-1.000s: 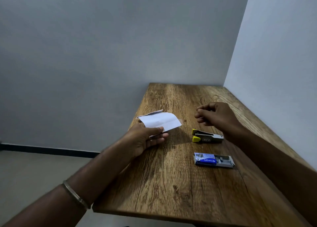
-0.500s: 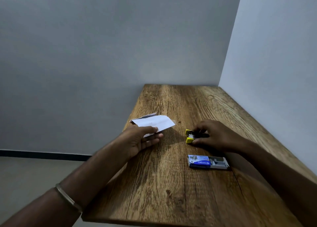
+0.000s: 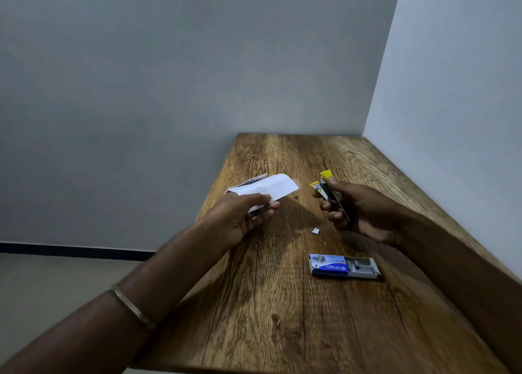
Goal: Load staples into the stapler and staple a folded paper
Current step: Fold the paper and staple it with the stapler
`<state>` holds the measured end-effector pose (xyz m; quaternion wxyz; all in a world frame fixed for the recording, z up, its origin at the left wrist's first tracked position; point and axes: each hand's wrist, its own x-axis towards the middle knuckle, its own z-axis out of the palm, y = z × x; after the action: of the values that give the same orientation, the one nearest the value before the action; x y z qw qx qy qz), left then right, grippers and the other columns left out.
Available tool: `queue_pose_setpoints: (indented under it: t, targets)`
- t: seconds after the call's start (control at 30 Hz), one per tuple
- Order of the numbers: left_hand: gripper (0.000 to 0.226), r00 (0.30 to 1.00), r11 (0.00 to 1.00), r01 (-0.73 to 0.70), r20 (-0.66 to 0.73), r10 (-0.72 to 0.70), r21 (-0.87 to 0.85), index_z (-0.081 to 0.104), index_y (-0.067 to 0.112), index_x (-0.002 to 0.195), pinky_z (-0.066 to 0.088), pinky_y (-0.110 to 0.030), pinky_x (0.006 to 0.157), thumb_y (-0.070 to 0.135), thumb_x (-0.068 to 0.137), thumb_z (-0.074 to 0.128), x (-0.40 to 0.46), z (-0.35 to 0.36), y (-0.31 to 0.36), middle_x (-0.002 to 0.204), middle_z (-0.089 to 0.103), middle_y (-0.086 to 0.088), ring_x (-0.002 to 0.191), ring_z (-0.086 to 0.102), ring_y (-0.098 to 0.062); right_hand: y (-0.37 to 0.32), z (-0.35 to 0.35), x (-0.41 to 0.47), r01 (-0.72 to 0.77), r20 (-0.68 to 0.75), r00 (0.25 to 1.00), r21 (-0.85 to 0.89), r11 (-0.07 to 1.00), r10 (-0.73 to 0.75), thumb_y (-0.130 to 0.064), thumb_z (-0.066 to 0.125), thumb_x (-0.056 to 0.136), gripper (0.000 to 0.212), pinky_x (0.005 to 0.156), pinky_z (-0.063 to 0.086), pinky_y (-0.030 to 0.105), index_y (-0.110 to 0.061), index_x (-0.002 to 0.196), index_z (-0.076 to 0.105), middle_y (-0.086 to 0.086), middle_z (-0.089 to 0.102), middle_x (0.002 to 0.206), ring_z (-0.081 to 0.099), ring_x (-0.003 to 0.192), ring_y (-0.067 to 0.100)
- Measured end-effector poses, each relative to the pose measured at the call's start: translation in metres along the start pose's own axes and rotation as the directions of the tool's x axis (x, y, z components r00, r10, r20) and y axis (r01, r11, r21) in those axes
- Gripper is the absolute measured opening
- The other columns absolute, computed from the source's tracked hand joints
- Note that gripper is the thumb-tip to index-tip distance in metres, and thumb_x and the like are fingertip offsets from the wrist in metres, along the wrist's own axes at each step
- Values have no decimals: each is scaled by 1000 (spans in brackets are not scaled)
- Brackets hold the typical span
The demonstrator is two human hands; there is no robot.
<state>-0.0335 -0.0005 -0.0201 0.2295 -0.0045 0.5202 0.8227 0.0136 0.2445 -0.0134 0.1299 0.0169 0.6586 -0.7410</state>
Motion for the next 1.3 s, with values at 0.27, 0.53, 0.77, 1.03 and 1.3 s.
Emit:
queue_pose_setpoints:
  t: [0.27,0.53,0.77,1.03,1.3]
  targets:
    - [17,990,990,-139,-7,139,13,63,-7,99,60,-23,56,-6,83,68,11,30,-1,75,75,-14,72,76,-21,9,18,5,32,28,999,-112,993,-29,-61,54,84,66,44,33,22,-6,121,59,3,56,74,46,51,10]
    - [25,994,989,-109,12,108,101,63,-6,107,61,-24,60,-6,83,69,6,29,-6,85,77,-18,70,76,-20,15,21,8,89,10,996,-104,991,-88,-55,64,86,55,51,48,27,-8,115,61,9,67,86,61,65,17]
    - [25,993,987,-108,50,102,115,69,6,106,60,-26,66,-6,84,68,4,30,-10,83,78,-14,71,76,-18,14,20,12,102,-46,994,19,995,-101,-52,68,81,56,45,49,24,-6,113,60,7,69,75,62,57,15]
    - [38,990,984,-132,72,124,117,65,7,120,61,-24,58,-6,84,67,-2,35,-13,93,77,-14,74,76,-19,16,20,18,118,-101,988,-5,993,-118,-62,77,68,64,38,41,20,-8,102,67,6,69,71,60,49,14]
    - [37,985,977,-158,97,145,144,66,8,120,60,-28,71,-4,85,67,0,34,-17,106,74,-22,98,72,-33,20,22,22,128,-151,981,10,992,-125,-51,77,72,53,33,38,17,-9,104,70,7,75,76,61,44,14]
